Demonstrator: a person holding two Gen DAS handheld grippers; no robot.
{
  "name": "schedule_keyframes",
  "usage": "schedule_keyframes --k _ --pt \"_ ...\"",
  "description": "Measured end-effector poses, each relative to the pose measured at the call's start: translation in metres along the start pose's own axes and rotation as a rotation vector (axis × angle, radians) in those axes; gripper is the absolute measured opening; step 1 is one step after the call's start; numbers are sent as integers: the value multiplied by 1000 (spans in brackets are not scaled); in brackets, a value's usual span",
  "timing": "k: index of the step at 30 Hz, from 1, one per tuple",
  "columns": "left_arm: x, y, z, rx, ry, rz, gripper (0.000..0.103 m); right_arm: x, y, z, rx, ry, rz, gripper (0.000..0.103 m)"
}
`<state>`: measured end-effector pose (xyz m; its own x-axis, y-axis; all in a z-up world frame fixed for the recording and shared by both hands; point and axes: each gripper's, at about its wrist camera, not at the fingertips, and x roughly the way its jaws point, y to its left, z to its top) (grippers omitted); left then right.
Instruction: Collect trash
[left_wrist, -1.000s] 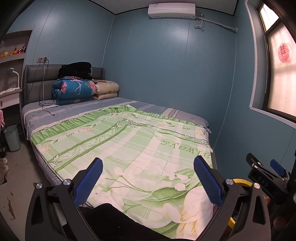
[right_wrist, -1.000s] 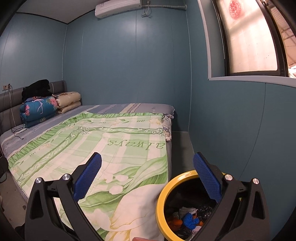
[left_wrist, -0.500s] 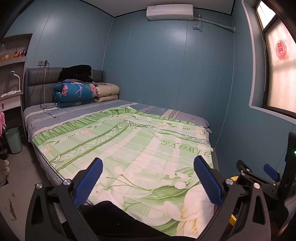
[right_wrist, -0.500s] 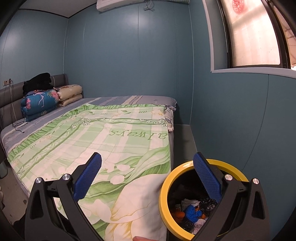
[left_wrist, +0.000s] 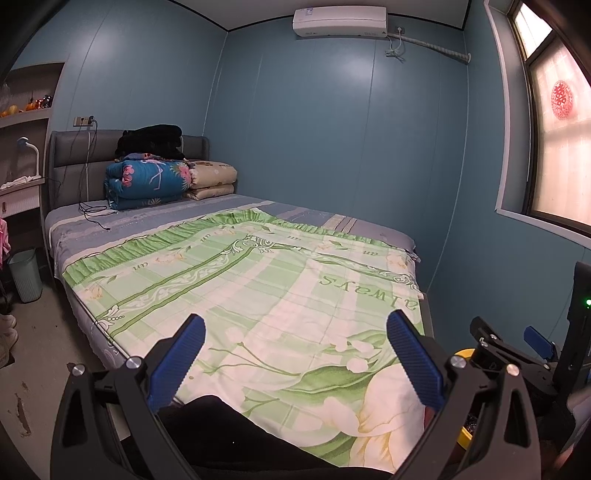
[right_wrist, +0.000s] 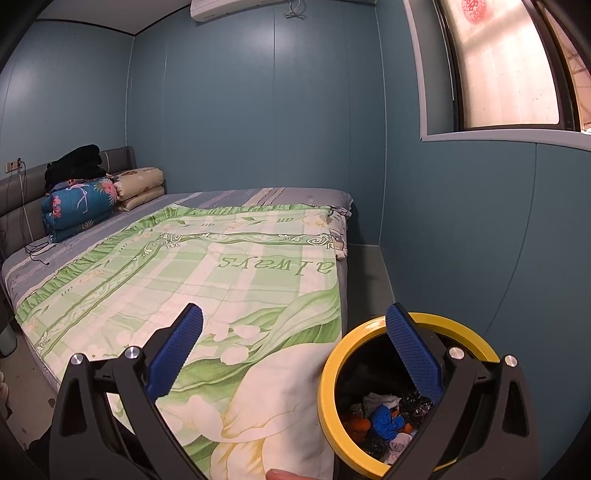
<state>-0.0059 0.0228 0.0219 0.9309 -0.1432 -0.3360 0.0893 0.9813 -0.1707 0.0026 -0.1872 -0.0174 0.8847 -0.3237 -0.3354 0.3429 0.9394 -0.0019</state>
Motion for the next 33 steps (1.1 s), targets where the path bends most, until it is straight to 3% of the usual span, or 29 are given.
schedule_keyframes --k 33 --pt "5 -4 -3 3 17 -16 95 11 -1 -6 10 50 3 95"
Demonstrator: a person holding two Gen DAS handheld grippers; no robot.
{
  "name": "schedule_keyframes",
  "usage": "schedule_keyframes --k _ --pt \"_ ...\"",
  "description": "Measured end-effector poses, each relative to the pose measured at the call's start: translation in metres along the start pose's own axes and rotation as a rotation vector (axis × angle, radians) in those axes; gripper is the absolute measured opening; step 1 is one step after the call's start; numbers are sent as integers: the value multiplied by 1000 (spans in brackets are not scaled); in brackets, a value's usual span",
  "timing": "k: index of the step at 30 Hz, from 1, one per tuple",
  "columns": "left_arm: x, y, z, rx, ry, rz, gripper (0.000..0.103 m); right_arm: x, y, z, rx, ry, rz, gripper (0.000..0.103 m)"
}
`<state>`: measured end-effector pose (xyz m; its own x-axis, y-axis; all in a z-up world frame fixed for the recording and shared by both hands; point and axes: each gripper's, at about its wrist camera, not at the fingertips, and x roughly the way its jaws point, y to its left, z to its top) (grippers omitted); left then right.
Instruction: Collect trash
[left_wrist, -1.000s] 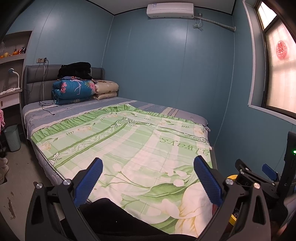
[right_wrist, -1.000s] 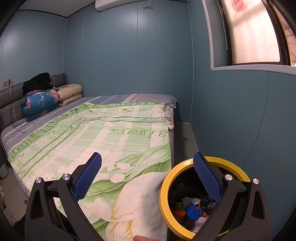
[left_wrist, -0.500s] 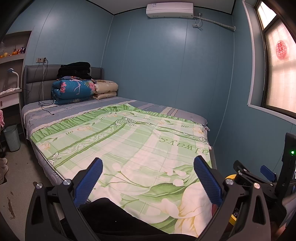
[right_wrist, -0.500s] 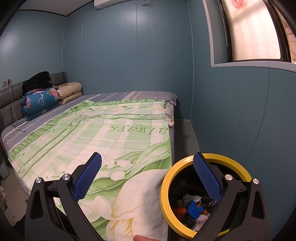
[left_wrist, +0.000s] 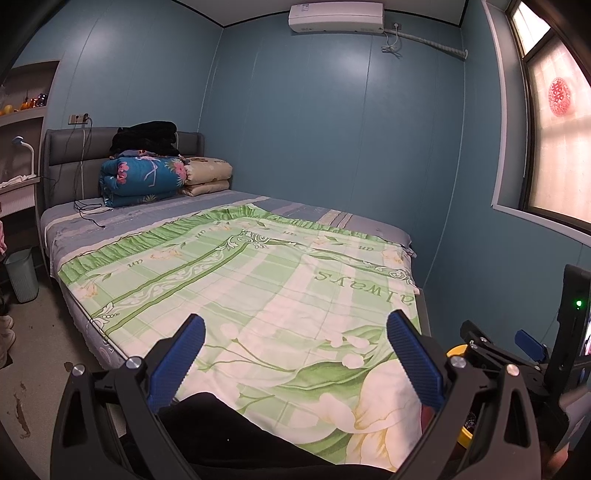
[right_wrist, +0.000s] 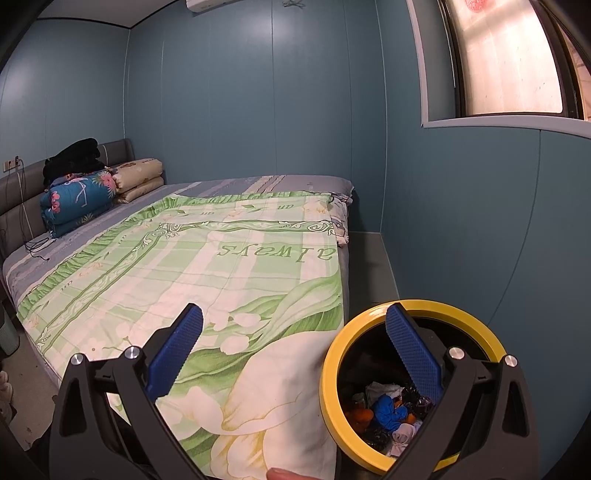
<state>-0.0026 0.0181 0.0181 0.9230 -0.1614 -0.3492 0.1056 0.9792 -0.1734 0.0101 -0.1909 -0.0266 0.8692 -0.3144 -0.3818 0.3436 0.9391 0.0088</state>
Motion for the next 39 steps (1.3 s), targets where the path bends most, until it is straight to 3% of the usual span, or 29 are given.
schedule_keyframes --k 39 --pt "2 -2 1 4 4 -5 95 8 0 -6 -1 36 13 95"
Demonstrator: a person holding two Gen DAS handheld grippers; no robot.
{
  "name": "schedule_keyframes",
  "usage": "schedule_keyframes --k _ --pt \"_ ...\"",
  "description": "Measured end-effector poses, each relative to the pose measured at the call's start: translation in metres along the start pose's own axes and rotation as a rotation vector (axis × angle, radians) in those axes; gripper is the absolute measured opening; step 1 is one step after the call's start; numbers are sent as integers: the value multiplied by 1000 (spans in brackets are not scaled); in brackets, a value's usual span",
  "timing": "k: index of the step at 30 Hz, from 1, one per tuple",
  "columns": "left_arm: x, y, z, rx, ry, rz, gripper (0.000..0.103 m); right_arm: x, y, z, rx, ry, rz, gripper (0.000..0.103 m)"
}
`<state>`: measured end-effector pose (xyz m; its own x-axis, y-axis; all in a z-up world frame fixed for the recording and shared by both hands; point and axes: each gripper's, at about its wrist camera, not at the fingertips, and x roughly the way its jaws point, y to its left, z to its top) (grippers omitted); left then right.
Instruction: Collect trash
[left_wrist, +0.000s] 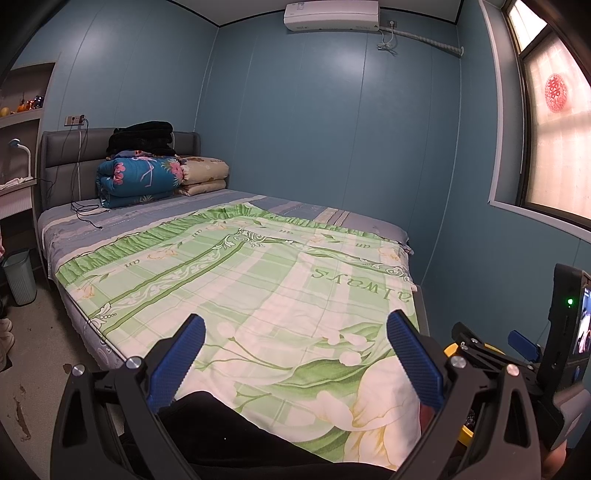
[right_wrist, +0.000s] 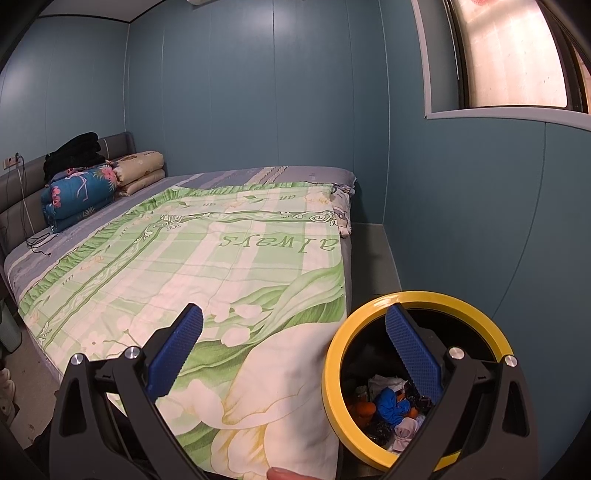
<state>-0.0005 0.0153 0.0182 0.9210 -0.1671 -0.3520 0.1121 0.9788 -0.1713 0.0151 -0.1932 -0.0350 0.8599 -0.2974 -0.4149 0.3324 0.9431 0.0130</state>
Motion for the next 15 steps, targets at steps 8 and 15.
schedule_keyframes --k 8,15 --pt "-1 -1 -1 3 0 -5 95 2 -1 0 2 4 2 95" --pt "0 3 -1 -1 11 -12 95 2 -2 0 3 11 4 95"
